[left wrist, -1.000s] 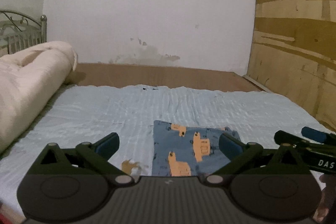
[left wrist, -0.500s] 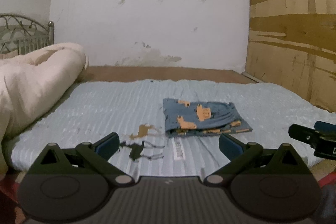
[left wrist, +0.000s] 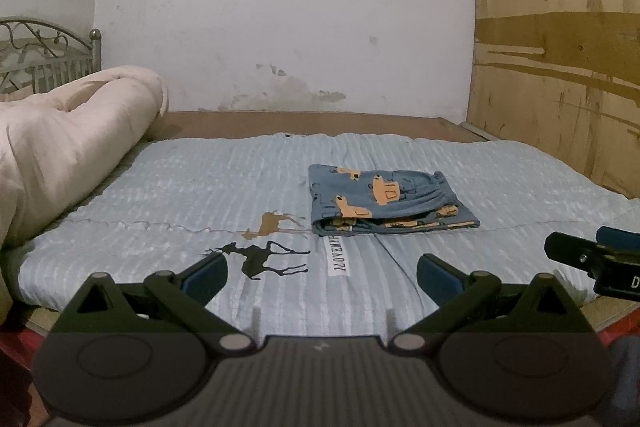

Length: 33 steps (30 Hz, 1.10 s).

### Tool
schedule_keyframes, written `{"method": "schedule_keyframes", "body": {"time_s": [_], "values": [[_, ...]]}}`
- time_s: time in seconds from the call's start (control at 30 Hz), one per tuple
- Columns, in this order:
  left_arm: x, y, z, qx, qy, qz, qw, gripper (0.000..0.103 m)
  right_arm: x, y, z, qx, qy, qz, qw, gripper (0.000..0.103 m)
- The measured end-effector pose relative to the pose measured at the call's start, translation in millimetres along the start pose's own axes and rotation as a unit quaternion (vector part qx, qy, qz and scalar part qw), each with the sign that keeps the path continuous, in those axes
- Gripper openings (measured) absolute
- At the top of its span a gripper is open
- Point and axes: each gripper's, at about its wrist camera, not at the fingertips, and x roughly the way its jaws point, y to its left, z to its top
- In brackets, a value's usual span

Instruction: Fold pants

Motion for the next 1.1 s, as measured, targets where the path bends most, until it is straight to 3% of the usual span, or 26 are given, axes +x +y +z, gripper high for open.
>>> {"method": "schedule_keyframes", "body": {"time_s": [1.1], "values": [[-0.5,0.3,-0.4,-0.001,0.004,0.000,1.0000,0.102,5.3,-0.4,-2.5,0.000,0.010,0.007,1.000,0.102]]}}
